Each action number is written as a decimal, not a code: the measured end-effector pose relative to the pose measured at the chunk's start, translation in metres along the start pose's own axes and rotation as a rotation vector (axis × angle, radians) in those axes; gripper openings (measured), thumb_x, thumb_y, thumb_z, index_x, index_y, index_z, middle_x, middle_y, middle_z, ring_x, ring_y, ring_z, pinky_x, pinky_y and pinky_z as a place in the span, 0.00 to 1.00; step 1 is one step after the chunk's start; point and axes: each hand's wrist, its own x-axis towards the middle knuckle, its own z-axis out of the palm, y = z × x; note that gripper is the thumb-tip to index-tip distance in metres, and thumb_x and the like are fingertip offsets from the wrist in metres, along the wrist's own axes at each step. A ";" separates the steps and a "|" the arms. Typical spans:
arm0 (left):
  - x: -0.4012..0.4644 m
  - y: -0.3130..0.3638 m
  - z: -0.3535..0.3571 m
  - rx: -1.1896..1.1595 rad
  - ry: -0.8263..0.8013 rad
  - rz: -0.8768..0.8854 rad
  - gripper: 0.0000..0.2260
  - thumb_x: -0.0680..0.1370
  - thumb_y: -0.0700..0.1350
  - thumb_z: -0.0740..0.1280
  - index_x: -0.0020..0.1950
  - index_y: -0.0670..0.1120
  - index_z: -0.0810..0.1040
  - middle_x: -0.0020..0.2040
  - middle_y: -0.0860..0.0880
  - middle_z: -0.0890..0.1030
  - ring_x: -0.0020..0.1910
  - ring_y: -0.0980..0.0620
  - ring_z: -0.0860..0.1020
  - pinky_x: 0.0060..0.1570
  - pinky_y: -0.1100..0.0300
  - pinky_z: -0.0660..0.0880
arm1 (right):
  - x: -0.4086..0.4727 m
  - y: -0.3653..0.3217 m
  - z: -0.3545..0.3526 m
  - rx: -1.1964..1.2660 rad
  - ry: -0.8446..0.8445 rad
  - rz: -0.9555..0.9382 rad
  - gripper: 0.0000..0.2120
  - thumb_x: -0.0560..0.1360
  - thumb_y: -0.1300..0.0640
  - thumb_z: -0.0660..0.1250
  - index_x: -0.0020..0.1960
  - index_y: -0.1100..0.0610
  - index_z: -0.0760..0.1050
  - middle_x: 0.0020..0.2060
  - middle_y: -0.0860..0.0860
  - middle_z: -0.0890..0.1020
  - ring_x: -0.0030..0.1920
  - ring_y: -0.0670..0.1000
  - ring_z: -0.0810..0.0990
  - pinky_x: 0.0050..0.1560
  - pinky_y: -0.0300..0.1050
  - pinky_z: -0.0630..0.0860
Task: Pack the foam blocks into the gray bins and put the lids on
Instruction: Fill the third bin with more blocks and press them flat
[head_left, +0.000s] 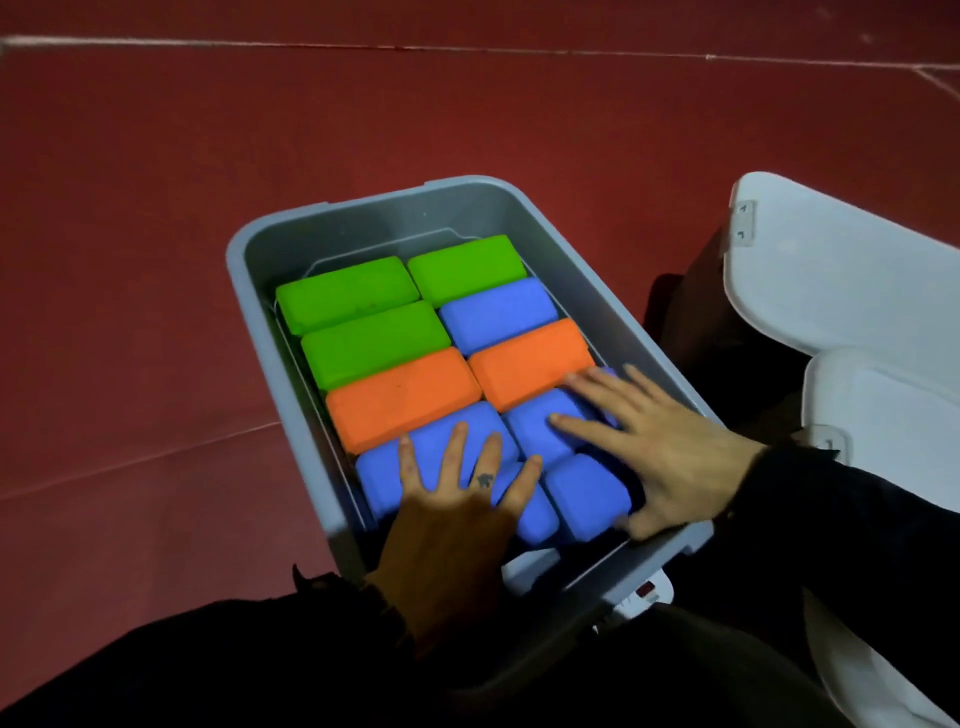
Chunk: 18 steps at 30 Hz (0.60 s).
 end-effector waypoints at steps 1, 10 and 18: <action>0.000 0.003 0.001 0.000 0.011 0.000 0.39 0.63 0.61 0.73 0.74 0.52 0.73 0.70 0.40 0.77 0.70 0.32 0.73 0.59 0.20 0.65 | 0.004 -0.001 0.004 -0.049 0.041 -0.056 0.55 0.61 0.34 0.70 0.83 0.51 0.57 0.82 0.62 0.50 0.82 0.64 0.49 0.77 0.71 0.53; 0.011 -0.031 0.001 0.002 0.025 0.003 0.37 0.69 0.63 0.57 0.76 0.51 0.71 0.76 0.41 0.71 0.73 0.34 0.71 0.60 0.23 0.66 | 0.007 0.007 0.006 -0.037 0.389 -0.053 0.48 0.67 0.36 0.70 0.81 0.56 0.61 0.80 0.58 0.62 0.80 0.63 0.60 0.75 0.71 0.59; 0.018 -0.034 0.004 0.065 -0.012 -0.036 0.41 0.64 0.66 0.55 0.75 0.51 0.74 0.73 0.37 0.73 0.68 0.27 0.73 0.51 0.19 0.68 | 0.020 0.018 -0.009 -0.119 0.188 -0.049 0.60 0.61 0.18 0.66 0.79 0.58 0.63 0.65 0.56 0.73 0.63 0.60 0.73 0.64 0.59 0.69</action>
